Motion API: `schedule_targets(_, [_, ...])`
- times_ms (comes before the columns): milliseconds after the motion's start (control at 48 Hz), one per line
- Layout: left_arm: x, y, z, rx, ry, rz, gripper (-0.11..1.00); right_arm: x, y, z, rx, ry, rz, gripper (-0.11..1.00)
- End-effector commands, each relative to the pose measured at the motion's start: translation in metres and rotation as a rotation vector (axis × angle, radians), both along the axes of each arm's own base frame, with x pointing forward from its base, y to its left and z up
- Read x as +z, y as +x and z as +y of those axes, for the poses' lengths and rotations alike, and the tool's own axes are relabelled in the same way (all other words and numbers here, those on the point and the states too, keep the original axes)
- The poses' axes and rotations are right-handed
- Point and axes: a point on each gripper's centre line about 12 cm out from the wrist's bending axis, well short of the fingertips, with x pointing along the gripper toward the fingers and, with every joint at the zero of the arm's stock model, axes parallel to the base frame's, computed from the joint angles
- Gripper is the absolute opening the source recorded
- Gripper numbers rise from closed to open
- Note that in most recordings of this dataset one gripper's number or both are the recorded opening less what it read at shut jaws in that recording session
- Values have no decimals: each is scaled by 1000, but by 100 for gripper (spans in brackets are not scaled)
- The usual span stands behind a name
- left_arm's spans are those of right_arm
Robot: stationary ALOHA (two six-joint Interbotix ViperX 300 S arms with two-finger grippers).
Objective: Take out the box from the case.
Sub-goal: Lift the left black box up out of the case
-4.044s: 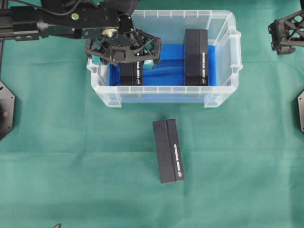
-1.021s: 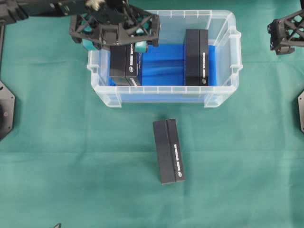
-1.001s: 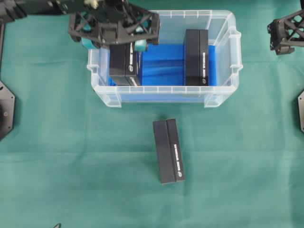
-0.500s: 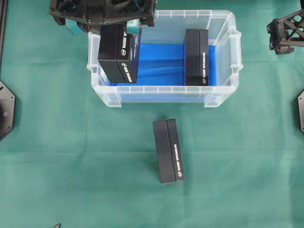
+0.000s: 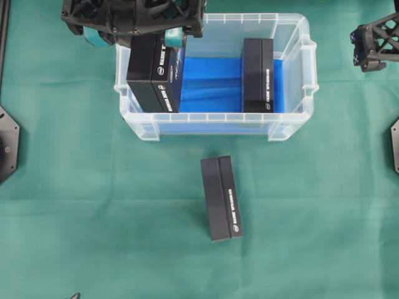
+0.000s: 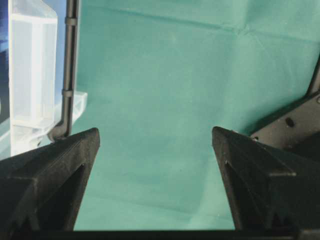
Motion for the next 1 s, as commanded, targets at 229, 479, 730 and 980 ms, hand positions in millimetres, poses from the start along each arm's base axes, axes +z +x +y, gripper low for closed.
schedule_targets(229, [20, -6, -1, 3, 20, -57, 61, 5, 0, 0, 3, -12, -18, 90])
schedule_targets(479, [20, -6, 0, 4, 24, -56, 61, 5, 0, 0, 3, -12, -17, 90])
schedule_targets(730, [19, -6, 0, 5, 25, -55, 61, 5, 0, 0, 18, -14, -15, 90])
schedule_targets(980, [20, -6, 0, 5, 25, -56, 61, 5, 0, 0, 21, -14, -13, 90])
